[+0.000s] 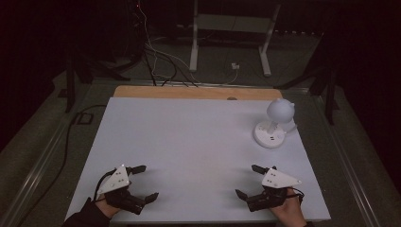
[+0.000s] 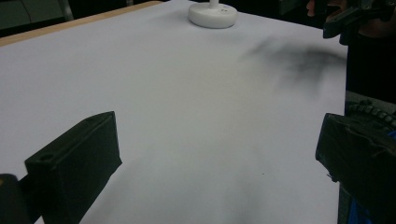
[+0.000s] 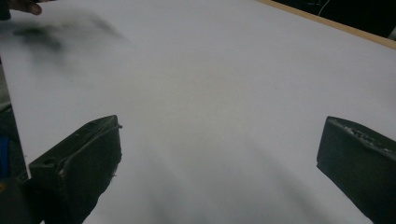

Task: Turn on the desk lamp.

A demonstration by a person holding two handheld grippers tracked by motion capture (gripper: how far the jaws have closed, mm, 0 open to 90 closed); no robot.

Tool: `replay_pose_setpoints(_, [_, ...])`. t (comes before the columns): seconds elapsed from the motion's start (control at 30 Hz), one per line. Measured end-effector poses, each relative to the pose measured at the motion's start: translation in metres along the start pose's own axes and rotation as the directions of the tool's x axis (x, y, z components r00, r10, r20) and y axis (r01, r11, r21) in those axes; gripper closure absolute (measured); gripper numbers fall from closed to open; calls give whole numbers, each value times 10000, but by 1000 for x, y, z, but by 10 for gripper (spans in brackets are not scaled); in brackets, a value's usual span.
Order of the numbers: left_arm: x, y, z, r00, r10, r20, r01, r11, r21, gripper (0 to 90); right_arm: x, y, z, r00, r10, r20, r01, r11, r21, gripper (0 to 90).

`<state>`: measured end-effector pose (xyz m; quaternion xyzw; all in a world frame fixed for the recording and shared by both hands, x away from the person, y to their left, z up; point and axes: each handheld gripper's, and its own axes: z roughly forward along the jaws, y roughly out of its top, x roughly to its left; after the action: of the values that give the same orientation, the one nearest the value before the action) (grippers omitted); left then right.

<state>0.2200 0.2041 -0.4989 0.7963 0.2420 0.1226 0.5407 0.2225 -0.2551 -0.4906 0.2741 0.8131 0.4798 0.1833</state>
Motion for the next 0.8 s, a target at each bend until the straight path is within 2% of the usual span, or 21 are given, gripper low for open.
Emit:
replay_pose_setpoints(0.1, [0, 0, 0, 10000, -45, -6, 45, 10000, -2, 4, 1, 4, -2, 9998, 123, -134, -125, 9997, -211, 0])
replay_pose_setpoints(0.37, [0, 0, 1, 10000, -9, -12, 9, 10000, 88, 4, 2, 11, -2, 9998, 99, -196, -105, 9996, -261, 0])
replay_pose_setpoints(0.8, [1, 0, 1, 9999, -105, 9, 105, 9999, 61, 4, -6, 22, -7, 9995, 304, 90, -298, 9977, -614, 0])
